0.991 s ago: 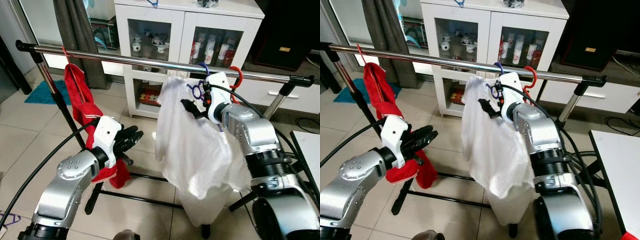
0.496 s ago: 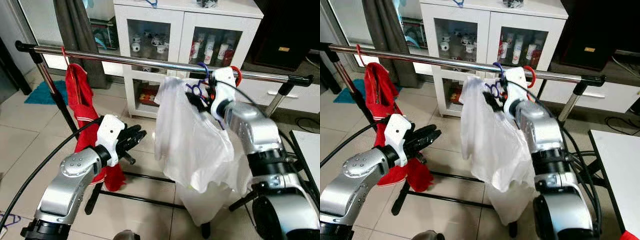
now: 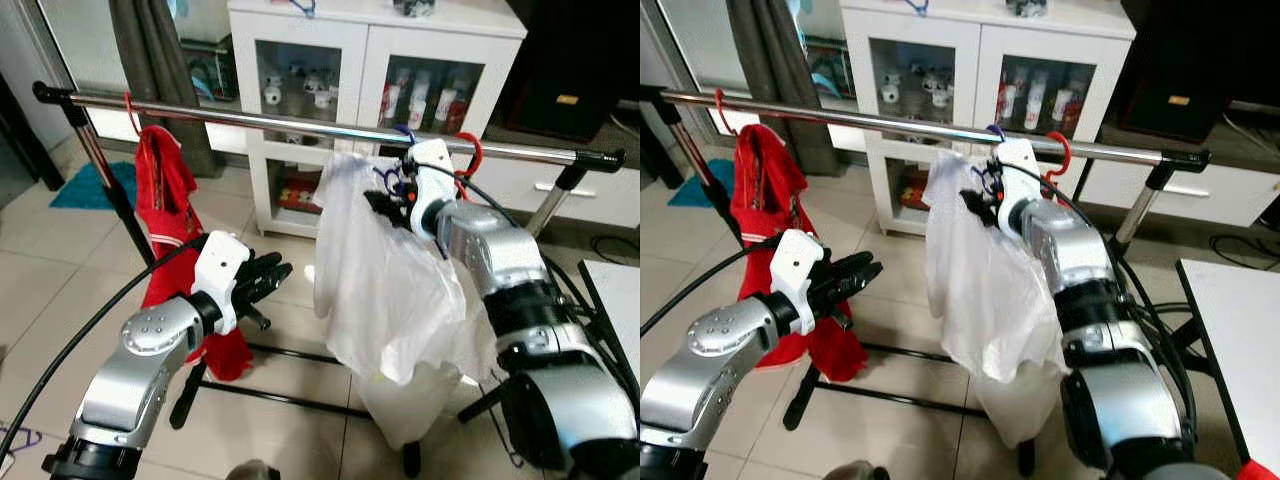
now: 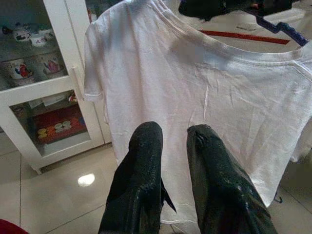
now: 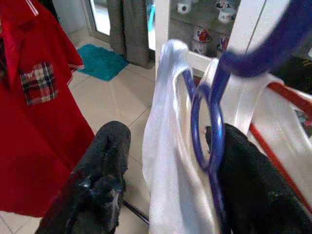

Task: Hang hanger

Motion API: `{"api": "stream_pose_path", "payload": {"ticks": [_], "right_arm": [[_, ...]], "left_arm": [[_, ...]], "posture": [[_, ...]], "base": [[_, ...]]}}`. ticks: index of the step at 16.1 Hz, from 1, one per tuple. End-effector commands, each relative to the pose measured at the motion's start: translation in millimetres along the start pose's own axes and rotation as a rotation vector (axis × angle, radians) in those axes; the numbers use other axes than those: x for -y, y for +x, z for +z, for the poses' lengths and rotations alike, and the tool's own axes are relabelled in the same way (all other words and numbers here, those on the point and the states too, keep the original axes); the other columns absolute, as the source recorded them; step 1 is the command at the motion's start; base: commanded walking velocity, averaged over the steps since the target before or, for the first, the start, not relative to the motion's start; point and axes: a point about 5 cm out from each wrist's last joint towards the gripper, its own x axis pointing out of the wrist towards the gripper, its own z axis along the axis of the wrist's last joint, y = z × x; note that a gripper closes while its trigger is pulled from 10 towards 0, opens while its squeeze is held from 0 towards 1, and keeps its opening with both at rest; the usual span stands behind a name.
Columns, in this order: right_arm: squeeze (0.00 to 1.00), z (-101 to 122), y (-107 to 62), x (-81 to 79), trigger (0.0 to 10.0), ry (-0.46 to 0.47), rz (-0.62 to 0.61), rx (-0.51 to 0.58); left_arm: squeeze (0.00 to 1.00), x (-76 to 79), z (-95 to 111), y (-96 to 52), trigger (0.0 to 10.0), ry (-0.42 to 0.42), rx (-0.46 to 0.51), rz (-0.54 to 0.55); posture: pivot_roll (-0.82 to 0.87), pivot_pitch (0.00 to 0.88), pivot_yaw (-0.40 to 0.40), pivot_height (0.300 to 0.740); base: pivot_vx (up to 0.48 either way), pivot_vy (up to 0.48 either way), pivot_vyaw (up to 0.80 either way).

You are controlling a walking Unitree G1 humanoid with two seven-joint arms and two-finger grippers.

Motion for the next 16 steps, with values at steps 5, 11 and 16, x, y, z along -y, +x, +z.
{"api": "stream_pose_path", "payload": {"ticks": [5,11,16], "right_arm": [[0.0,2.5,7.3,2.0,0.0,0.043,-0.013,0.014],[0.0,3.1,10.2,2.7,0.0,0.051,-0.01,0.015],[0.0,3.8,9.3,4.1,0.0,0.054,-0.008,0.023]], "left_arm": [[0.0,-1.7,2.7,2.1,10.0,0.029,-0.002,-0.009],[0.0,-1.3,2.5,2.5,10.0,0.03,-0.002,-0.013],[0.0,0.5,3.2,4.9,10.0,0.024,0.004,-0.017]], "posture": [[0.08,0.0,0.006,0.74],[0.07,0.0,0.008,0.74],[0.07,0.0,0.014,0.74]], "base": [[0.0,0.0,0.0],[0.0,0.0,0.0],[0.0,0.0,0.0]]}}
